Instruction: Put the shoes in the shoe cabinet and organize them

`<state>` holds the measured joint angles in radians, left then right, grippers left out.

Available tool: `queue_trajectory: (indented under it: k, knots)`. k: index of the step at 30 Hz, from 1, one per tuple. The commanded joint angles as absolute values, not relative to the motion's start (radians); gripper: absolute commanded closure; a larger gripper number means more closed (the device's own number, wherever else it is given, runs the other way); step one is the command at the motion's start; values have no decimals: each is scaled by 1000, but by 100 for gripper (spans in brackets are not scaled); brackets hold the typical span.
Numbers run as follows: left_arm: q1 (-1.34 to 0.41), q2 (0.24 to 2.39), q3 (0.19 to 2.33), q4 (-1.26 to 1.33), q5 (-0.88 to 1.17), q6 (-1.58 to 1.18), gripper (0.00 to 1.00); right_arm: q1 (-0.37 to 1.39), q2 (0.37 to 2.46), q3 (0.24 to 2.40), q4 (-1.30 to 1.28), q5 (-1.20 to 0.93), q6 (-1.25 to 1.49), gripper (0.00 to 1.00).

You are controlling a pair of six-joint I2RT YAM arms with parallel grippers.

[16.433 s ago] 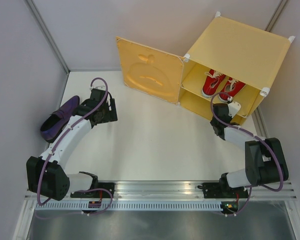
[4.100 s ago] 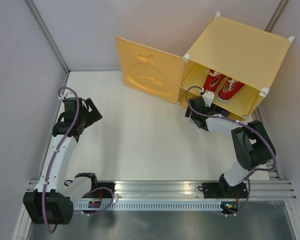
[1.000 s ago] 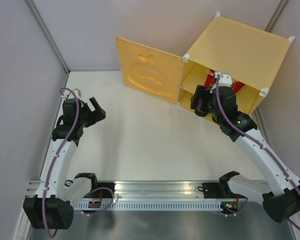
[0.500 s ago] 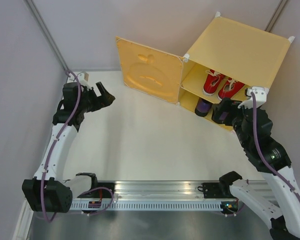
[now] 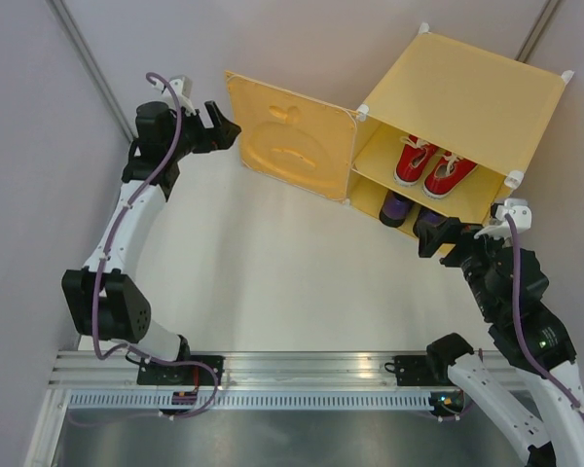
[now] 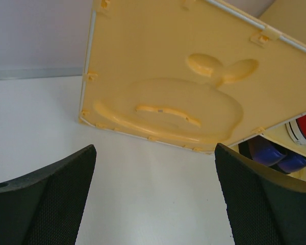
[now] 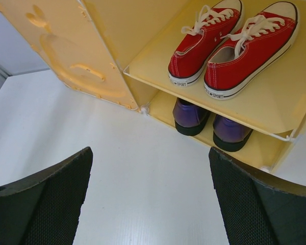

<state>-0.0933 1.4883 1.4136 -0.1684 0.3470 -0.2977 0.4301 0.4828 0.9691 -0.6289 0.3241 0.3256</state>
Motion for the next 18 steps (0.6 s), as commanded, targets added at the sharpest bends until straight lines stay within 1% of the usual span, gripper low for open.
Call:
queue_trajectory:
  k: [1, 3, 6, 7, 11, 12, 15, 18]
  knots:
    - [-94, 1577, 1549, -57, 341, -264, 0, 431, 477, 946, -574, 265, 322, 2]
    - [-101, 1620, 1595, -61, 324, -307, 1, 431, 488, 937, -565, 233, 324, 2]
    - [-109, 1649, 1667, -78, 122, -434, 2, 431, 509, 924, -551, 201, 322, 3]
    - [-110, 1664, 1699, -83, 91, -493, 2, 431, 521, 922, -548, 195, 325, 2]
    - [-155, 1704, 1787, -95, -101, -557, 3, 431, 546, 917, -542, 176, 322, 3]
    - [-163, 1716, 1825, -95, -176, -558, 3, 431, 549, 917, -540, 173, 319, 3]
    - [-181, 1785, 1915, -106, -257, -561, 3, 431, 557, 913, -535, 161, 318, 3]
    - [-181, 1870, 2004, -107, -243, -555, 3, 431, 558, 902, -528, 147, 318, 3]
